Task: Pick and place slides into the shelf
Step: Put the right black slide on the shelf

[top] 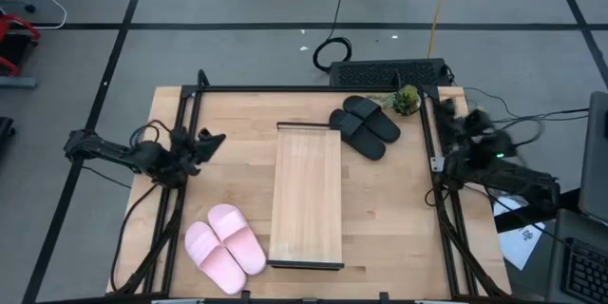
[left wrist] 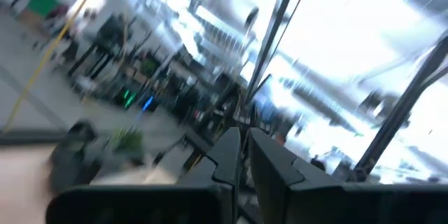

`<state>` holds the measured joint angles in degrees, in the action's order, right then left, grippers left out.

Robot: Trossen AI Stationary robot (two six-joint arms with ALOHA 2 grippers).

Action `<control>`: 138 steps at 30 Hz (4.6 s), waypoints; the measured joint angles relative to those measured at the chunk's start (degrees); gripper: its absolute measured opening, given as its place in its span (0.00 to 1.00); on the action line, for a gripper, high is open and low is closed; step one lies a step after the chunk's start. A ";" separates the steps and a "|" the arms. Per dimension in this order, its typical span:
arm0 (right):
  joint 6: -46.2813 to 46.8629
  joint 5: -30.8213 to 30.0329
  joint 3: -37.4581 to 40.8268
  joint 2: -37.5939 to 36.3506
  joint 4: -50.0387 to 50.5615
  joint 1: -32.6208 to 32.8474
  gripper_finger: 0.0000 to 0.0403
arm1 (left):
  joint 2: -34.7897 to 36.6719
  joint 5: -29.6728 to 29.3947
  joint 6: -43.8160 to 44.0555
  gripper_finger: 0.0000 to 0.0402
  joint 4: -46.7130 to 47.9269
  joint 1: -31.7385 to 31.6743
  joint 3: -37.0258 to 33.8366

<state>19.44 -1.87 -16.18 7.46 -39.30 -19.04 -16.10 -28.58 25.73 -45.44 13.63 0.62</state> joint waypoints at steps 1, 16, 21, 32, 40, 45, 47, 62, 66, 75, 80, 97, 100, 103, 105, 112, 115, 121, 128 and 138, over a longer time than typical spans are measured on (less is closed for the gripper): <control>-3.44 0.78 -4.12 1.75 3.35 0.00 0.49 | 0.00 0.00 -1.11 0.08 -2.13 0.00 0.00; -31.98 -12.94 -56.55 45.02 92.65 -0.01 0.49 | 0.00 -0.68 -5.10 0.08 -4.23 0.00 2.25; -37.13 -19.47 -53.92 54.28 94.64 -0.03 0.49 | 0.00 -2.93 -5.13 0.08 -3.50 0.00 2.25; -42.38 -28.09 -41.40 60.87 83.38 -1.66 0.49 | 0.00 -5.02 -4.62 0.08 -2.20 0.00 2.25; -41.85 -27.12 -38.41 60.09 85.02 -4.16 0.49 | 0.00 -7.13 -4.58 0.08 -1.09 0.00 2.25; -42.87 -20.28 -36.85 60.09 82.65 -4.16 0.49 | 0.00 -7.58 -4.50 0.08 0.01 0.00 2.25; -44.74 -17.10 -35.80 60.09 80.69 -4.14 0.49 | 0.00 -7.58 -4.45 0.08 0.58 0.00 2.25; -58.32 -14.32 -29.31 60.09 69.14 -8.24 0.49 | -0.01 -7.58 -3.89 0.08 1.67 0.00 2.25; -61.76 -14.30 -27.69 60.09 63.73 -9.90 0.49 | 0.00 -7.58 -3.79 0.08 1.69 0.00 2.25; -65.52 -14.06 -22.49 60.11 58.41 -12.95 0.49 | -0.02 -8.52 -3.84 0.08 1.75 0.00 2.25; -65.61 -13.51 -19.77 60.68 52.94 -12.95 0.49 | 0.00 -10.57 -4.24 0.08 1.98 0.00 2.25; -68.37 -17.57 -16.66 69.16 36.78 -13.04 0.49 | 0.00 -10.58 -4.23 0.08 2.00 0.02 2.25; -68.37 -17.98 -16.66 70.17 35.14 -13.04 0.49 | 0.00 -10.56 -4.23 0.08 2.20 0.00 2.25; -68.49 -19.34 -16.66 71.11 33.50 -13.17 0.48 | 0.00 -10.56 -4.25 0.08 2.42 0.00 2.25; -68.59 -19.14 -16.66 71.26 32.61 -13.54 0.47 | 0.00 -10.58 -4.25 0.08 2.48 0.00 2.25; -68.47 -18.72 -16.66 71.24 31.32 -15.47 0.38 | 0.00 -10.56 -4.24 0.08 3.41 0.00 2.25; -68.11 -16.64 -16.66 71.24 31.02 -16.29 0.35 | -0.02 -10.56 -4.03 0.08 3.92 0.00 2.25; -66.64 -14.37 -16.66 71.24 30.96 -16.67 0.34 | -0.02 -10.56 -3.99 0.08 3.97 0.00 2.25; -66.60 -14.36 -16.66 71.24 30.96 -16.97 0.30 | 0.00 -10.56 -4.01 0.08 4.06 0.00 2.25; -65.46 -15.00 -16.70 71.24 30.89 -17.39 0.02 | -0.01 -10.56 -3.81 0.08 4.16 0.01 2.25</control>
<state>-46.02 -16.87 -32.88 78.70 -8.41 -36.42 -16.10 -39.13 21.92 -41.28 13.64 2.87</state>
